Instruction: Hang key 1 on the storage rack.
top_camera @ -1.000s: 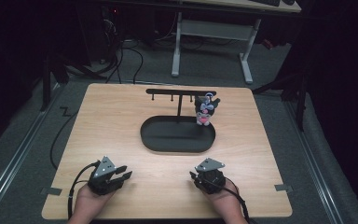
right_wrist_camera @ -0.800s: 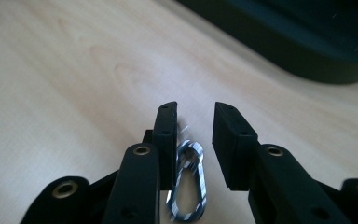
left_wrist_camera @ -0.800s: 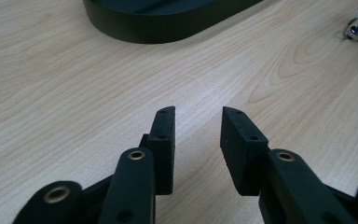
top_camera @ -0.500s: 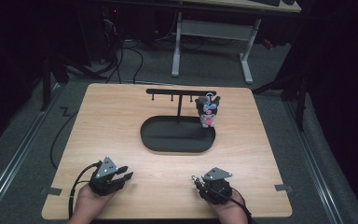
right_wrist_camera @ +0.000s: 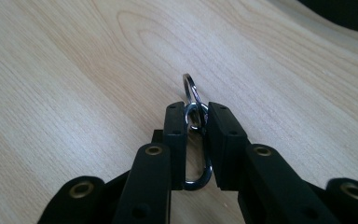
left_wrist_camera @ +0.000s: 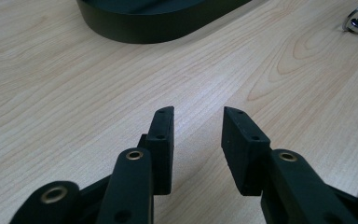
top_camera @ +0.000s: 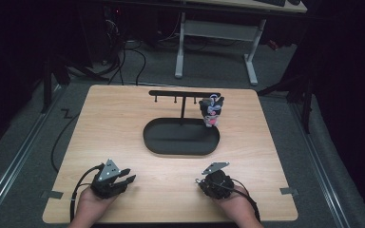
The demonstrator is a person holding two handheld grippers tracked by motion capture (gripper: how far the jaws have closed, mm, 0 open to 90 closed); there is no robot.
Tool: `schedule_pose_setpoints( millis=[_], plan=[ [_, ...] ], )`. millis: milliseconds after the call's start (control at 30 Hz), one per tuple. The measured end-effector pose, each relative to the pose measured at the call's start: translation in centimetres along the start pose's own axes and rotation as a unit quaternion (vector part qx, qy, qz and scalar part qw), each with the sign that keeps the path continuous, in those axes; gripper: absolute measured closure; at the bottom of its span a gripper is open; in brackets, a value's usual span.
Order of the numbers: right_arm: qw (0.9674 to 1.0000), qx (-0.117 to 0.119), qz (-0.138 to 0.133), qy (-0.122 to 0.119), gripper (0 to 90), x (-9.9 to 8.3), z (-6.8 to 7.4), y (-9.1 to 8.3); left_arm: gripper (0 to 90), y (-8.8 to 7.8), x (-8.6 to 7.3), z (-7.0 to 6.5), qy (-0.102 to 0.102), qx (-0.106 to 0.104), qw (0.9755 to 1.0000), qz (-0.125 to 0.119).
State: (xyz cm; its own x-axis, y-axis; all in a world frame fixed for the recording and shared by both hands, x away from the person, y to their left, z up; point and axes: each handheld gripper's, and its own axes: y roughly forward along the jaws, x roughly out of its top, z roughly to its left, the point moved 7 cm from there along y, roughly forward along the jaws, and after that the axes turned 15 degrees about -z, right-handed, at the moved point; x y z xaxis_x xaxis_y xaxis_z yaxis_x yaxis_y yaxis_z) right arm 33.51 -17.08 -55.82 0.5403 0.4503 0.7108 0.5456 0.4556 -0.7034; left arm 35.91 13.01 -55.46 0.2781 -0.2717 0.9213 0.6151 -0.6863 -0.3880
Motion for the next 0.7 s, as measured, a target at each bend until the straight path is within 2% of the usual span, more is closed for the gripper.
schedule_pose_setpoints(
  millis=[133, 167, 200, 300, 333, 367, 400, 433, 467, 533, 667, 700],
  plan=[
    [0.9998, 0.002, 0.019, 0.0, 78.7, 0.2, -0.2, -0.1, 64.5, 0.0, 0.0, 0.0, 0.001, -0.001, 1.0, 0.0],
    [0.9994, 0.006, 0.034, 0.001, 78.7, 0.4, -0.3, -0.1, 64.3, 0.0, 0.0, 0.1, 0.002, -0.001, 1.0, 0.0],
    [0.9994, 0.006, 0.034, 0.001, 78.7, 0.4, -0.3, -0.1, 64.2, 0.0, 0.0, 0.1, 0.002, -0.001, 1.0, 0.0],
    [0.9976, 0.008, 0.066, -0.016, 78.7, 0.7, -0.3, 0.0, 64.0, 0.0, 0.0, 0.1, 0.004, -0.002, 1.0, 0.0],
    [0.9976, 0.008, 0.066, -0.016, 78.7, 0.7, -0.3, 0.0, 64.0, 0.0, 0.0, 0.1, 0.004, -0.002, 1.0, 0.0],
    [0.9963, 0.01, 0.082, -0.022, 78.8, 0.9, -0.3, 0.0, 63.9, 0.0, 0.1, 0.1, 0.005, -0.002, 1.0, -0.001],
    [0.9963, 0.01, 0.082, -0.022, 78.8, 0.9, -0.3, 0.0, 63.8, 0.0, 0.1, 0.1, 0.005, -0.002, 1.0, -0.001],
    [0.9946, 0.019, 0.099, -0.025, 79.1, 0.9, -0.2, 0.1, 63.8, 0.0, 0.1, 0.0, 0.005, -0.003, 1.0, -0.002],
    [0.9937, 0.017, 0.107, -0.03, 79.4, 0.9, -0.2, 0.1, 63.8, 0.0, 0.1, 0.0, 0.005, -0.003, 1.0, -0.001],
    [0.9918, 0.023, 0.12, -0.037, 79.8, 0.9, -0.2, 0.2, 63.7, 0.0, 0.1, 0.0, 0.006, -0.004, 1.0, -0.001],
    [0.9885, 0.017, 0.144, -0.044, 80.0, 1.3, -0.5, 0.3, 63.4, 0.0, 0.1, 0.0, 0.007, -0.006, 1.0, -0.001],
    [0.9885, 0.017, 0.144, -0.044, 80.0, 1.3, -0.5, 0.3, 63.4, 0.0, 0.1, 0.0, 0.007, -0.006, 1.0, -0.001]
  ],
)
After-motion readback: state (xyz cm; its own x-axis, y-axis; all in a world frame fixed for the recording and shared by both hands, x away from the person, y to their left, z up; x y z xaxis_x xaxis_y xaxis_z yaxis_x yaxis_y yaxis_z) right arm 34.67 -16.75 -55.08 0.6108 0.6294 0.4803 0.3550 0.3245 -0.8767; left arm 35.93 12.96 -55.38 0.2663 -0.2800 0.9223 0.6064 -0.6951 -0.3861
